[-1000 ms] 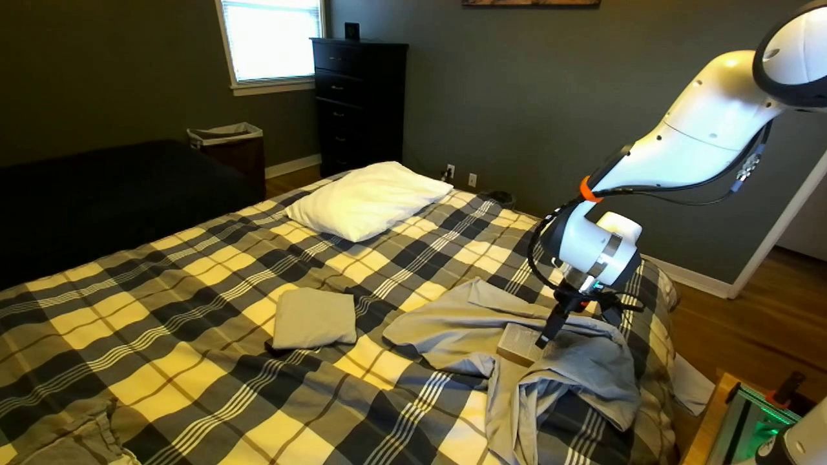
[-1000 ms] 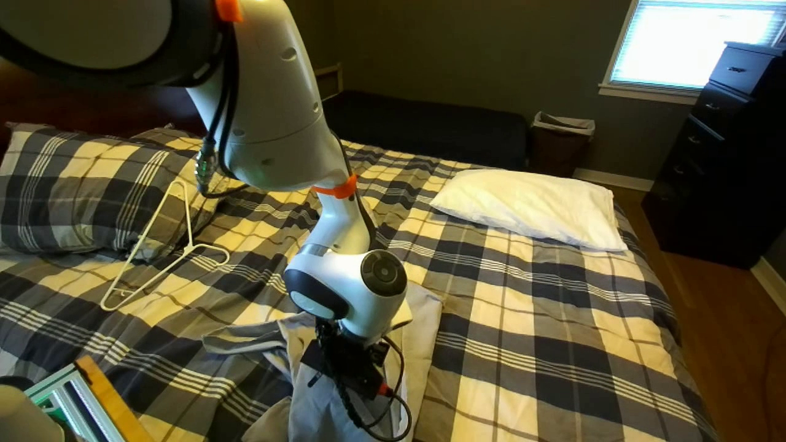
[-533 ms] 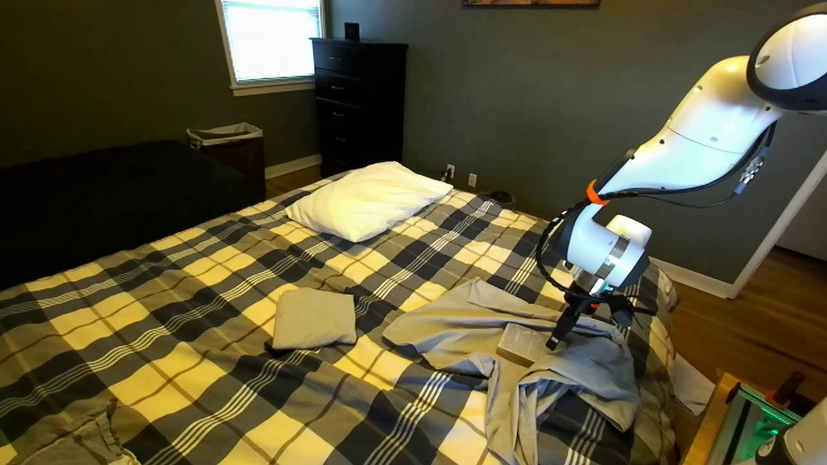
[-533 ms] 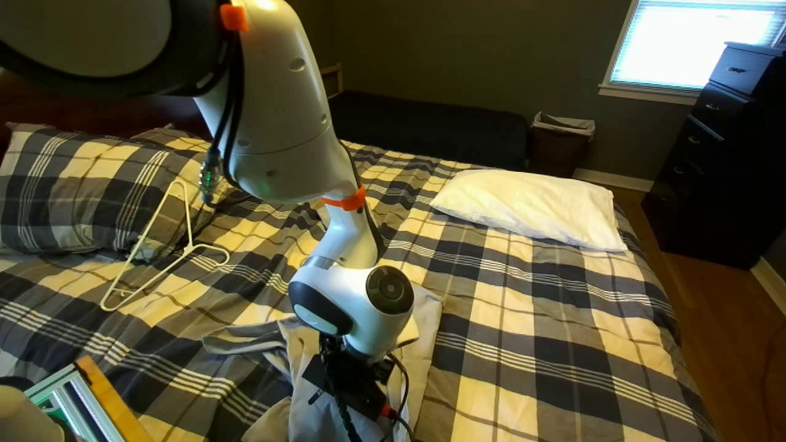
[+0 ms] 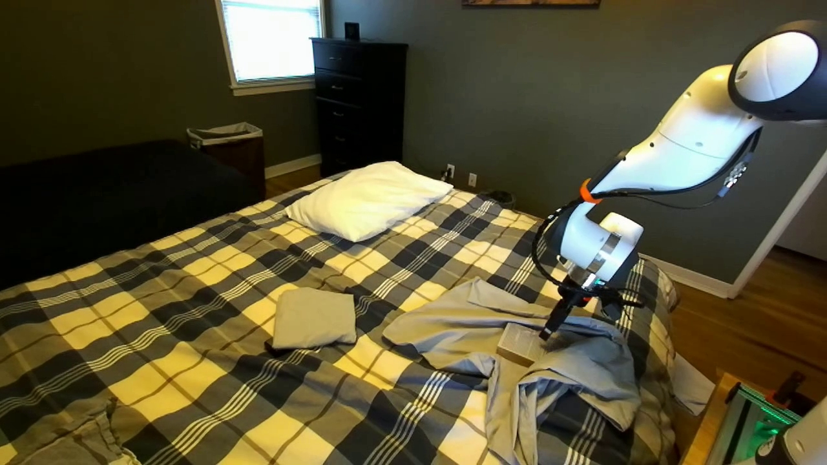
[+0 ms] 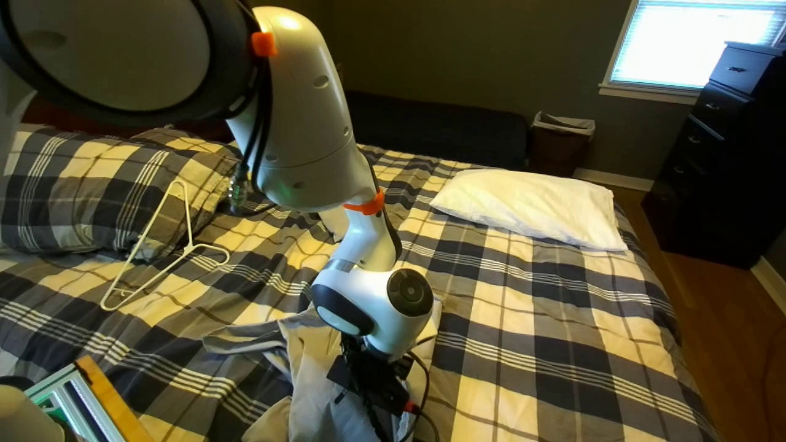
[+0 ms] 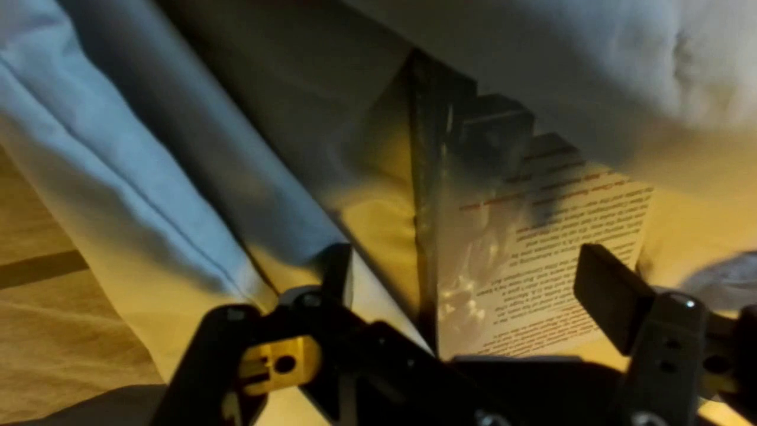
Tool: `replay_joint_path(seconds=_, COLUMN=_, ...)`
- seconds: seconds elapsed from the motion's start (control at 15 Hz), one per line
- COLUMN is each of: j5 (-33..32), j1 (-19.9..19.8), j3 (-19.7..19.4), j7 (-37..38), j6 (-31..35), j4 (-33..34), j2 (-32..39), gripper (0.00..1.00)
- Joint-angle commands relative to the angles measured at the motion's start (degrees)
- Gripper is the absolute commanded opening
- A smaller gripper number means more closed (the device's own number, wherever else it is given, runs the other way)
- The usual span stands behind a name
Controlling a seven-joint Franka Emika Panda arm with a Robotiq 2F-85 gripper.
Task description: Remove the book from the grey cloth and put it on the bed
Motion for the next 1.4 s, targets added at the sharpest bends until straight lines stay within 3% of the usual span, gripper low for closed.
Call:
replay_joint_path(seconds=0.0, j5=-1.80, j1=-0.33, j3=0.11, j7=-1.57, j6=-1.96, j4=4.28, j2=3.86, gripper=0.95)
replay_joint_path(seconds=0.2, j5=-1.49, j1=0.15, j3=0.88, j7=-1.45, j6=-2.06, j4=3.81, j2=3.78, gripper=0.98)
replay_joint_path(seconds=0.6, j5=-0.23, j1=-0.02, j3=2.21, j7=-1.21, j6=-2.04, j4=-3.51, j2=-3.03, gripper=1.00)
replay_joint_path(seconds=1.33, j5=-2.60, j1=0.07, j3=1.11, j7=-0.64, j6=-2.30, j4=-0.33, j2=1.33, gripper=1.00)
